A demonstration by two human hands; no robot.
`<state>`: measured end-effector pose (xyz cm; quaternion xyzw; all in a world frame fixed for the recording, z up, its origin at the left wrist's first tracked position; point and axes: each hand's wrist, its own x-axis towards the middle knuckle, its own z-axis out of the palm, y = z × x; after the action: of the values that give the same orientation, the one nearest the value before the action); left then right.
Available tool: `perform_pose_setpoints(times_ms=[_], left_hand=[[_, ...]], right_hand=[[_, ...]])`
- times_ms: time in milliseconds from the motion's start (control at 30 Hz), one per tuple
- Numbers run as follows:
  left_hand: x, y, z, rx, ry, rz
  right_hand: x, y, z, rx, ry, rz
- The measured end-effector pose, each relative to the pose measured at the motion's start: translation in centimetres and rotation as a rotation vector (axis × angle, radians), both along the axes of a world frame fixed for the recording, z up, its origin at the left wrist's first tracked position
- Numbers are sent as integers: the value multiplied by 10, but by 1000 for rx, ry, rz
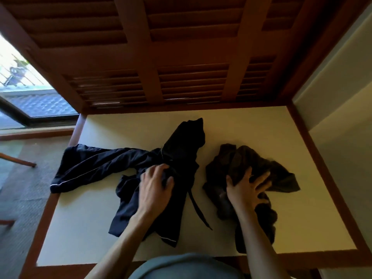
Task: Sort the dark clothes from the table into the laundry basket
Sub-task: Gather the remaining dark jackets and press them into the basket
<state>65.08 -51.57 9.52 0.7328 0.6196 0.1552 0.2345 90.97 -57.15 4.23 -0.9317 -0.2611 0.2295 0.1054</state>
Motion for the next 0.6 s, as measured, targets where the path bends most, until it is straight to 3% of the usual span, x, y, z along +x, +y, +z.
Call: perform_pose_setpoints(times_ms=[100, 167, 200, 300, 367, 467, 533, 600], left_hand=[[-46, -6, -19, -281, 80, 226], [-62, -1, -37, -544, -83, 288], [-64, 3, -41, -619, -227, 301], [-53, 16, -39, -640, -568, 337], [-40, 31, -33, -670, -768, 402], [-27, 60, -19, -799, -1061, 452], [-15, 67, 12, -783, -1212, 415], [3, 69, 48, -752, -1343, 338]], right_hand=[[-34, 20, 27, 226, -159, 173], [-62, 49, 37, 388, -93, 356], [-75, 65, 38, 401, 51, 416], [-110, 110, 15, 323, 495, 344], [-124, 123, -5, 259, 625, 313], [-137, 127, 9, 288, 686, 381], [-131, 127, 35, 386, 682, 409], [-116, 125, 71, 521, 518, 452]])
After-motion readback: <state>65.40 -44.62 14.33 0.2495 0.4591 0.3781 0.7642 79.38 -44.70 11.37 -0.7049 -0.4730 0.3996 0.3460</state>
